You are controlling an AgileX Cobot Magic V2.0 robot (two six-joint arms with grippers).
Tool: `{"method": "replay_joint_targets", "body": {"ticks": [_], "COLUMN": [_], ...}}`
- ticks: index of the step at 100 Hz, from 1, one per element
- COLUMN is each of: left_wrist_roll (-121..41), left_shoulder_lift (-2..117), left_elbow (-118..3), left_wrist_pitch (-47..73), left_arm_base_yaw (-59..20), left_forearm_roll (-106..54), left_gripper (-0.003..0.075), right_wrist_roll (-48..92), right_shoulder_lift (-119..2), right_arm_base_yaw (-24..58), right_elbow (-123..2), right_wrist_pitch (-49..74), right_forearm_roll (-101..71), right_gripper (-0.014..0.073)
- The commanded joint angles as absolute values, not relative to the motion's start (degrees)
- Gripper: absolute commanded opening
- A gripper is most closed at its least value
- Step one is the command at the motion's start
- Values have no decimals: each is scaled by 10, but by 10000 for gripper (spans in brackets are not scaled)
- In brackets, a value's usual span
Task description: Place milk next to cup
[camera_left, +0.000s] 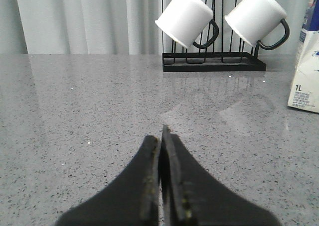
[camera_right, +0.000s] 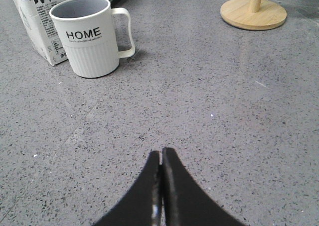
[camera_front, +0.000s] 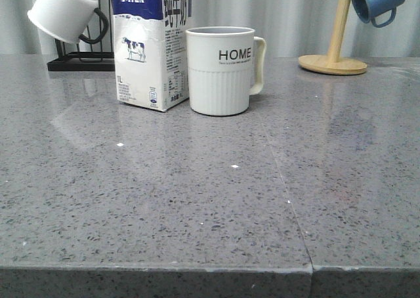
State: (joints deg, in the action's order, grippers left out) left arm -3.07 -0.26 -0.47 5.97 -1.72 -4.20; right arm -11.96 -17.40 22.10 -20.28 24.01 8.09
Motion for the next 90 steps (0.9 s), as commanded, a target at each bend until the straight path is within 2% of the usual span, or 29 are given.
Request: {"method": "replay_joint_targets", "body": {"ticks": [1,43,58,75,90], "left_wrist_roll": [-31,-31,-31,-31,-31], "left_shoulder_lift": [-19,-19,-19,-19,-19], "left_elbow": [31,31,31,31,31], "left_wrist_pitch": [15,15,15,15,15], "left_arm_base_yaw": [-17,-17,-17,-17,-17], "left_forearm_roll": [-43,-43,-43,-43,-43], "left_gripper": [-20,-20,-20,-20,-20], "right_wrist_roll": [-118,-116,-111,-111,-111], "right_shoulder_lift": [-179,-179,-179,-180,-179], "right_arm_base_yaw": [221,221,221,211,161], "right_elbow": [-218,-217,-214,-178,-136], "right_wrist_pitch": [194,197,195,145,71], "right_forearm_roll": [84,77,130,176,146], "right_gripper": [-67,-67,-67,-67,-67]}}
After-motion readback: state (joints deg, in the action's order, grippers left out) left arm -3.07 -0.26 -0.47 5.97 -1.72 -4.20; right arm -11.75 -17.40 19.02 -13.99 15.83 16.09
